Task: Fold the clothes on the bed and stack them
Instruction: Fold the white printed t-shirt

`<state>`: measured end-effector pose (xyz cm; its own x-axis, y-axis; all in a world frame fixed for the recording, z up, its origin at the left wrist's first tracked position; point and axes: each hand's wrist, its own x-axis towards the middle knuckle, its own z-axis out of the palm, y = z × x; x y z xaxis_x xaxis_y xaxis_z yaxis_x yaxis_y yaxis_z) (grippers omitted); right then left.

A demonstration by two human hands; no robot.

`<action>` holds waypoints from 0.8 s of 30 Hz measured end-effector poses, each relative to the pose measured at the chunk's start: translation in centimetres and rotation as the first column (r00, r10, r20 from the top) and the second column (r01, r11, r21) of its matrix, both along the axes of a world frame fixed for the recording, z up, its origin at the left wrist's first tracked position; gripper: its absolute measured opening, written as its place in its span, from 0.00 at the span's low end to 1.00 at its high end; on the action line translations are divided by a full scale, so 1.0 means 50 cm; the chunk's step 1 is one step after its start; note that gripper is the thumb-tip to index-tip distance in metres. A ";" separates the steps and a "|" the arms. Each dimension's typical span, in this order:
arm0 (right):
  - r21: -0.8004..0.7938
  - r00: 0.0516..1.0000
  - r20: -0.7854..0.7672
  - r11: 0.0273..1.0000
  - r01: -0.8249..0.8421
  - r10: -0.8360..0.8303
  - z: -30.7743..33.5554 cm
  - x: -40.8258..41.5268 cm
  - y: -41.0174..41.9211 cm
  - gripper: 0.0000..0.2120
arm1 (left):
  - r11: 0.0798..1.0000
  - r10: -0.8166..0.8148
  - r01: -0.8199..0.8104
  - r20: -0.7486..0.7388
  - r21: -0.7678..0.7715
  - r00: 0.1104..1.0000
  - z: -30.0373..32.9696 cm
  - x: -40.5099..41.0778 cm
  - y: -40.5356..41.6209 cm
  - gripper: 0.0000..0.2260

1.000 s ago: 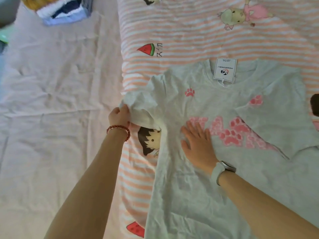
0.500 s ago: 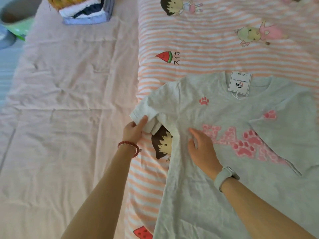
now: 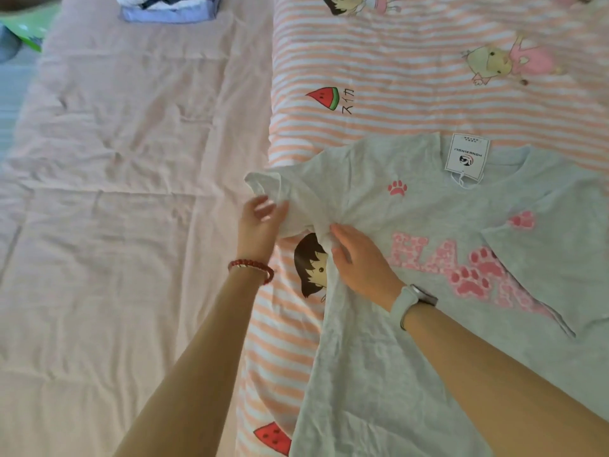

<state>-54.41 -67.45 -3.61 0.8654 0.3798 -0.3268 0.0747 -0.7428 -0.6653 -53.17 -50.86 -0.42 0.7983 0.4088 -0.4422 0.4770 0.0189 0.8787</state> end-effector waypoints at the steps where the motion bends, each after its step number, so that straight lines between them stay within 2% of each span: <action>1: 0.010 0.999 -0.040 1.000 0.019 -0.018 0.002 0.008 0.001 0.20 | 0.998 -0.049 0.051 -0.047 0.030 0.998 -0.016 -0.023 -0.009 0.15; 4: -0.012 0.999 -0.045 1.000 0.010 -0.010 0.011 0.023 -0.013 0.19 | 0.964 -0.143 0.167 -0.124 0.206 0.982 -0.052 -0.069 -0.023 0.07; 6: -0.033 1.000 -0.010 0.999 -0.019 0.019 0.021 0.040 -0.021 0.18 | 0.918 -0.190 0.236 -0.170 0.318 0.967 -0.069 -0.085 -0.018 0.12; 8: -0.061 0.995 0.090 0.998 -0.028 0.033 0.034 0.074 -0.015 0.17 | 0.858 -0.240 0.313 -0.222 0.407 0.945 -0.072 -0.104 -0.011 0.15; 11: -0.141 0.964 0.217 0.982 -0.125 0.153 0.050 0.146 0.036 0.17 | 0.890 -0.161 0.230 -0.199 0.395 0.967 -0.072 -0.134 0.004 0.17; 14: -0.227 0.923 0.237 0.941 -0.250 0.302 0.042 0.210 0.126 0.17 | 0.905 -0.086 0.144 -0.159 0.400 0.984 -0.071 -0.144 0.011 0.17; 16: -0.268 0.912 0.188 0.912 -0.310 0.365 0.017 0.239 0.184 0.17 | 0.912 -0.056 0.123 -0.177 0.392 0.983 -0.073 -0.142 0.009 0.12; 18: -0.326 0.910 0.076 0.872 -0.365 0.408 -0.011 0.256 0.226 0.19 | 0.923 -0.028 0.104 -0.205 0.370 0.978 -0.081 -0.138 0.006 0.11; 21: -0.511 0.866 -0.029 0.738 -0.441 0.498 -0.039 0.264 0.256 0.18 | 0.939 0.001 0.087 -0.257 0.333 0.967 -0.092 -0.134 0.009 0.11; 22: -0.508 0.875 -0.011 0.751 -0.421 0.483 -0.044 0.265 0.261 0.16 | 0.949 0.011 0.075 -0.269 0.307 0.963 -0.093 -0.133 0.013 0.11; 24: -0.320 0.945 0.039 0.900 -0.295 0.324 -0.049 0.268 0.269 0.11 | 0.965 0.036 0.039 -0.275 0.261 0.961 -0.093 -0.129 0.020 0.12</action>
<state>-41.02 -54.01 -6.05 0.7514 0.5270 -0.3971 0.3825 -0.8382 -0.3888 -59.61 -49.87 -5.06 0.6616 0.5383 -0.5221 0.7003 -0.1945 0.6869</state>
